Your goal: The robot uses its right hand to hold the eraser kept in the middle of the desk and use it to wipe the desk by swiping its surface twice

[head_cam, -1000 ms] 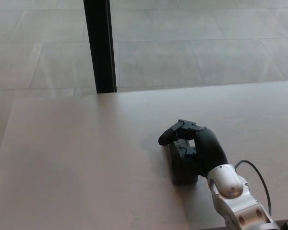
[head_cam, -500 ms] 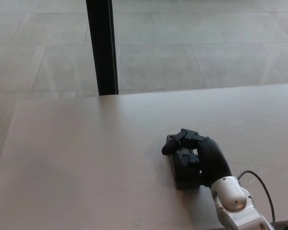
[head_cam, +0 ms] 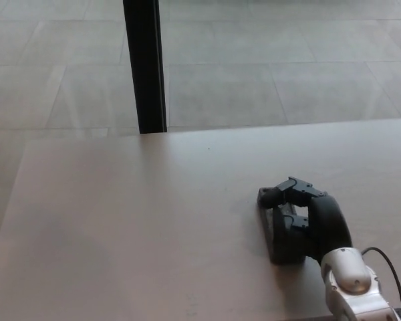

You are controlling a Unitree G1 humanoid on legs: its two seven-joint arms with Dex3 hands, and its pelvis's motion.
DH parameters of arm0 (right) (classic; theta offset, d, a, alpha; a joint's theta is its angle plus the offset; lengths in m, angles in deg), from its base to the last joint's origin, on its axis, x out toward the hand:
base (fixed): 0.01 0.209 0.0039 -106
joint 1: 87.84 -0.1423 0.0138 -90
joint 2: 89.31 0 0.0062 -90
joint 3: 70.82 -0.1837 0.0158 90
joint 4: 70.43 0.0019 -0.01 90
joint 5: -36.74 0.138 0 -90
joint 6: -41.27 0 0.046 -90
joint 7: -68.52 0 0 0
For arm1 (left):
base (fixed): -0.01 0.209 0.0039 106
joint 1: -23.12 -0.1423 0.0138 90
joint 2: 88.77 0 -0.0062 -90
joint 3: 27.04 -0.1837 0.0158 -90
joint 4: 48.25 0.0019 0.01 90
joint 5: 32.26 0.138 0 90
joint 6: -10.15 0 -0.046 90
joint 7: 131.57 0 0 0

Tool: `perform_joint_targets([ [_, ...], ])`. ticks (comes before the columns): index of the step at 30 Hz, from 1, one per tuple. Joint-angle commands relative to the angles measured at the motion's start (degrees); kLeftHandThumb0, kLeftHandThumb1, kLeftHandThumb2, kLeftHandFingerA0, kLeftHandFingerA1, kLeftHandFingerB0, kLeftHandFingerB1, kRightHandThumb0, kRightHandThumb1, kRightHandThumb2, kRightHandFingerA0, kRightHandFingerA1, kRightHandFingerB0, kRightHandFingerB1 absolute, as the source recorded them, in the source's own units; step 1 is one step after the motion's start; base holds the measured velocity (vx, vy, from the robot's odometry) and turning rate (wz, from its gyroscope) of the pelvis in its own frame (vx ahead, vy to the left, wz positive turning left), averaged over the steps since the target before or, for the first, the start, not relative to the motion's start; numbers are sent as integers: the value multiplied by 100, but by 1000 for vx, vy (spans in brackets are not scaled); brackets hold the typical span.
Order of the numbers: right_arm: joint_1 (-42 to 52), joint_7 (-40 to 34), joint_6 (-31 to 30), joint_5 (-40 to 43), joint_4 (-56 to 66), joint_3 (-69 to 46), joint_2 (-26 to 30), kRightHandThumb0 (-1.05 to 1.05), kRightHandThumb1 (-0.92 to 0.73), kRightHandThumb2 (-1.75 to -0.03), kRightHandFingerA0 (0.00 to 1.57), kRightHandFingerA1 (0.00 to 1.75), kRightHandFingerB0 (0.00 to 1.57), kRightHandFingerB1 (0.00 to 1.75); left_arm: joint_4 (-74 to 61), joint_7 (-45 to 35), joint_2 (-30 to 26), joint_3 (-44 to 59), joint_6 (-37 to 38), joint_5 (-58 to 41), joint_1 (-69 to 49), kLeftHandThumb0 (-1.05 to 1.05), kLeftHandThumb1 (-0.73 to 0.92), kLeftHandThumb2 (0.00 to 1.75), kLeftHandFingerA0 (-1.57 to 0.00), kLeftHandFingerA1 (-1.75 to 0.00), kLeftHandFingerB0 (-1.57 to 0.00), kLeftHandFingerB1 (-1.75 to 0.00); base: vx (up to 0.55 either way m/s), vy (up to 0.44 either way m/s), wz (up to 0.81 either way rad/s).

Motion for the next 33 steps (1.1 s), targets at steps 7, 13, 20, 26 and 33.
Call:
perform_joint_targets([
  [7, 514, -83, -548, 61, -375, -711, 1245, -26, -55, -112, 105, 175, 83, 155, -129, -29, -72, 32, 40, -176, -70, -65, 83, 64, -50, -104, -47, -82, 0, 0, 0],
  [13, 701, -37, -407, 268, -528, -1185, 1935, -29, -47, -121, 106, 175, 85, 151, -109, 56, -117, -49, 138, -88, -164, -68, 82, 63, -55, -111, -49, -84, 0, 0, 0],
  [20, 801, 1, -164, 452, -778, -1579, 2261, -29, -40, -123, 109, 175, 90, 153, -94, 68, -137, -36, 102, -114, -183, -69, 82, 64, -56, -109, -49, -83, 0, 0, 0],
  [26, 779, -88, -108, 399, -867, -1550, 2163, -39, -41, -114, 134, 144, 107, 126, -43, 34, -140, -46, 89, -117, -135, -69, 82, 64, -55, -108, -46, -80, 0, 0, 0],
  [33, 605, -166, -258, 330, -634, -1128, 1485, -31, -49, -100, 102, 175, 89, 142, -42, 21, -123, -9, 29, -191, -89, -67, 83, 63, -54, -105, -51, -84, 0, 0, 0],
])
